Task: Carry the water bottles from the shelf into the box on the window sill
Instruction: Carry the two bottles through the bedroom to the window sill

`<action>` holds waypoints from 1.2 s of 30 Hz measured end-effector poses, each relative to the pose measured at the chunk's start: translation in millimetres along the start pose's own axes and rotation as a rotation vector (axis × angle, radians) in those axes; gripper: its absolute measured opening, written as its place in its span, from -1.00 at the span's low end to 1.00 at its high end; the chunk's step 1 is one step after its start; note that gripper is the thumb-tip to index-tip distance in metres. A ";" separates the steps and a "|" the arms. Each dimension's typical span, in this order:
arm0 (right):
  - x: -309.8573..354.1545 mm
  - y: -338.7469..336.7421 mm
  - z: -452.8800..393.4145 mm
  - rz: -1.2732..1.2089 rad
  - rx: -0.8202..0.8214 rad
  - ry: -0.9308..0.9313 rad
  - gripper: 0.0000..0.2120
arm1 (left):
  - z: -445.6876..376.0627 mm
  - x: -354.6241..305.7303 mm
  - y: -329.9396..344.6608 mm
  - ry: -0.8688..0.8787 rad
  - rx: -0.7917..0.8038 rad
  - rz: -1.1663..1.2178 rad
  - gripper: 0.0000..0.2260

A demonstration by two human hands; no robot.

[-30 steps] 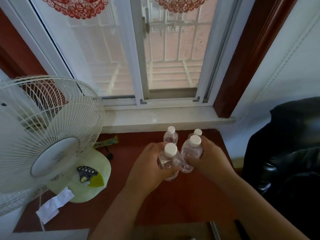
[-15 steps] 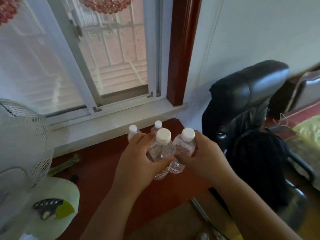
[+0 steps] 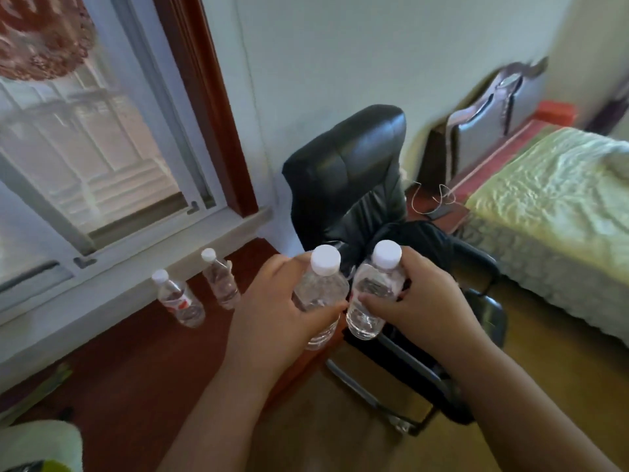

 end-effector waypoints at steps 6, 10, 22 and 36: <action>-60.1 -83.5 43.5 -0.027 -0.127 0.090 -0.55 | 20.6 -82.6 52.5 0.135 0.074 0.057 -0.45; -98.4 -131.9 74.3 -0.066 -0.267 0.172 -0.45 | 28.3 -133.6 91.3 0.243 0.179 0.131 -0.45; -200.5 -243.8 167.5 0.045 -0.632 0.455 -0.41 | 35.3 -274.2 218.0 0.533 0.478 0.388 -0.43; -272.3 -303.7 181.4 0.239 -0.935 0.755 -0.39 | 11.4 -383.3 356.9 0.781 0.814 0.636 -0.40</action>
Point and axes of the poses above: each hand's wrist, its own z-axis away from the middle knuckle, its own y-axis out of the palm, x = y × z, the point moved 1 cm from there along -z, towards the middle knuckle, and after that the axes turned 7 degrees about -x, right-handed, at the moved point
